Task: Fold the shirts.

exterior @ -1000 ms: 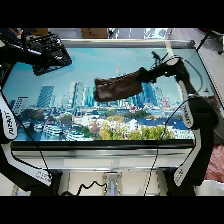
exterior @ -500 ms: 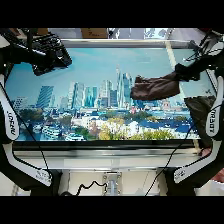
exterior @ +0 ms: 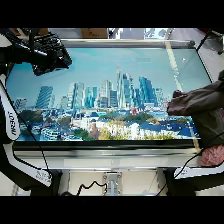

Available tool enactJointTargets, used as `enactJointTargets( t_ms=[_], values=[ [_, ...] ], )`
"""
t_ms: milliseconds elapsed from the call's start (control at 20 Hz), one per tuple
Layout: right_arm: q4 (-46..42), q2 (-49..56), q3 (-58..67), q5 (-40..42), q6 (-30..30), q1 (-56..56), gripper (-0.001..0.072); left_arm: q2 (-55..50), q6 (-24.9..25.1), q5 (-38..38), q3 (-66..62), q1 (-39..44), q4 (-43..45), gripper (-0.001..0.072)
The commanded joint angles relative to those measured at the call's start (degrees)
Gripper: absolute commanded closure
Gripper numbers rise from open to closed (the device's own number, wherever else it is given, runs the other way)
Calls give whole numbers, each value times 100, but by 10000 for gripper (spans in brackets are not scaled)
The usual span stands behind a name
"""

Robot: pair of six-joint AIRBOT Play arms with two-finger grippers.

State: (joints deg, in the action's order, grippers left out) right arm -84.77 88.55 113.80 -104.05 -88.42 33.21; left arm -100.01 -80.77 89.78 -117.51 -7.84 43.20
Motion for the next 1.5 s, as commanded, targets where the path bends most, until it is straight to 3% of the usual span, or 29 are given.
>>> enactJointTargets(
  t_ms=[0,350,600,1100,1200,1250,1300,1350,1450],
  values=[
    [-116,-452,-302,-103,76,597,695,2,2,-7,2,4,-83,699],
    [-37,-800,-2267,-116,177,848,695,2,2,105,2,7,-334,699],
    [-769,-940,-3510,-66,278,1012,694,2,31,175,2,7,-328,698],
    [-1379,-1255,-5287,769,647,2146,690,2,83,120,2,7,-339,699],
    [-1115,-1252,-5447,999,852,2140,678,2,79,136,2,9,-404,698],
    [-861,-1252,-5506,1095,964,2142,599,2,79,140,2,9,-468,698],
    [-704,-1252,-5539,1169,964,2142,447,2,79,155,2,9,-568,698],
    [-640,-1252,-5539,1202,962,2140,340,2,81,166,2,9,-647,699],
    [-765,-1252,-5536,1126,957,2144,339,2,81,188,2,9,-745,698]
  ],
)
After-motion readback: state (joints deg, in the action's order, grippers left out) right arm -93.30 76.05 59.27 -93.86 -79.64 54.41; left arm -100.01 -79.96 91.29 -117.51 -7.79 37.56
